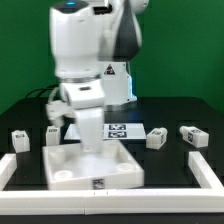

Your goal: Assemble square table

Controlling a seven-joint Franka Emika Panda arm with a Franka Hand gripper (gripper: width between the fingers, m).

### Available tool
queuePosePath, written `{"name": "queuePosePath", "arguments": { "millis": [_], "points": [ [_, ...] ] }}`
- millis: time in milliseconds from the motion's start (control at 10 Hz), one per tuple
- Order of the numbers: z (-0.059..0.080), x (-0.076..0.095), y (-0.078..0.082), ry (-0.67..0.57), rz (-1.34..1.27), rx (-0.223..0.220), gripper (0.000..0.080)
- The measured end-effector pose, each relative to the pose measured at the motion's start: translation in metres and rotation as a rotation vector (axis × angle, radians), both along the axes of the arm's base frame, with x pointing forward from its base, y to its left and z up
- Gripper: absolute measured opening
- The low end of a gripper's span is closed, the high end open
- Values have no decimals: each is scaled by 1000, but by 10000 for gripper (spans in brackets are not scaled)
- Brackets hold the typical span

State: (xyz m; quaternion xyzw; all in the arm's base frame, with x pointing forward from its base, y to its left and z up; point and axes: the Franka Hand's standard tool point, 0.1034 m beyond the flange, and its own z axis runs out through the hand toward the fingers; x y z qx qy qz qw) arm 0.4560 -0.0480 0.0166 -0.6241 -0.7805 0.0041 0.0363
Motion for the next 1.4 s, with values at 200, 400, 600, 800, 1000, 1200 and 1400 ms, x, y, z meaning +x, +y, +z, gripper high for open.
{"name": "queuePosePath", "arguments": {
  "millis": [200,400,600,800,1000,1200,1400],
  "points": [
    [5,18,39,12,-122,-2,61],
    [4,36,63,25,-182,-1,61],
    [1,39,89,69,-218,-4,61],
    [1,39,107,82,-218,-2,64],
    [1,39,114,83,-208,0,64],
    [1,37,111,76,-208,4,64],
    [1,36,110,70,-211,5,72]
  ]
}}
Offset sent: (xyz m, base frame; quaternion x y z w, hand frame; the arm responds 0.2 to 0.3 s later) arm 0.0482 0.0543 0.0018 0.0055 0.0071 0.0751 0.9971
